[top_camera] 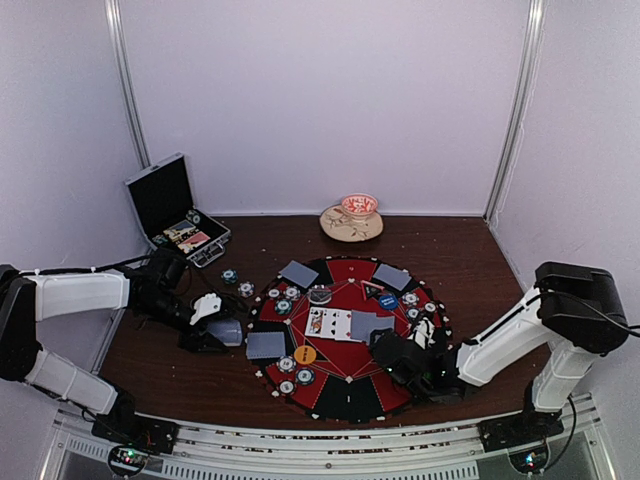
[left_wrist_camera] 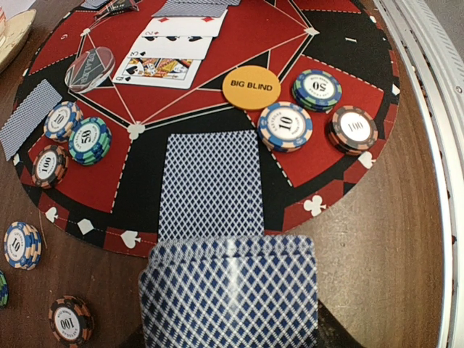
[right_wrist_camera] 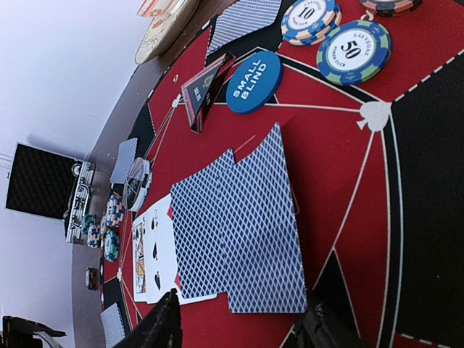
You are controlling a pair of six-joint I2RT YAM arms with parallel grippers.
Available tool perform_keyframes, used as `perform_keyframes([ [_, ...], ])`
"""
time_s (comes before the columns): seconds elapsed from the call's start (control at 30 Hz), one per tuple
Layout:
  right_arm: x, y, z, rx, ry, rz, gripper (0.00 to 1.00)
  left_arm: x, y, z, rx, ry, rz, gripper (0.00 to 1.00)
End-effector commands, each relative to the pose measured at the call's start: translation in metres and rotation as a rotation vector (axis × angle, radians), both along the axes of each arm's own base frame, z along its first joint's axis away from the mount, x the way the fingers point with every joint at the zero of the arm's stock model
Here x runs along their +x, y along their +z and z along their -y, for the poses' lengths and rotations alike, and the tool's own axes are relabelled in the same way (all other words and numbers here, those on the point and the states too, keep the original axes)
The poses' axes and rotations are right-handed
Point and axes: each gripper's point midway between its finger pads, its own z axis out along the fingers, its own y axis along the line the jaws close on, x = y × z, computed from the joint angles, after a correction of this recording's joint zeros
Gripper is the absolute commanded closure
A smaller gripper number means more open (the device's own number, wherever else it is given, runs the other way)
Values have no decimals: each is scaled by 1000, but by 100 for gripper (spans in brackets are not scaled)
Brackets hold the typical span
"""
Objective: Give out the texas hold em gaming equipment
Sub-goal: Adjust the poker card in the community card area.
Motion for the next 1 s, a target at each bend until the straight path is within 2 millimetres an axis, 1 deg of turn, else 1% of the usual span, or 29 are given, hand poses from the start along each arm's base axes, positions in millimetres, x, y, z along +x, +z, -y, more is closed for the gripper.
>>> perform_keyframes([
  [0.0,-9,-8,6,-55,26,-34,45,1,6,2,-25,-4,20,47],
  [0.27,-2,-8,15,-63,-3,-23,43,1,6,2,-26,-4,21,47],
  [0.6,20,-12,16,-71,7,-48,43,1,5,2,-24,-3,19,47],
  [0.67,22,-8,12,-74,17,-46,43,1,6,2,-24,-3,21,47],
  [0.8,19,-10,2,-114,65,-75,41,1,5,2,-23,-5,18,47],
  [0.87,17,-12,3,-168,83,-100,41,1,5,2,-23,-5,18,47],
  [0.97,13,-10,8,-276,108,-141,40,1,5,2,-24,-4,20,47],
])
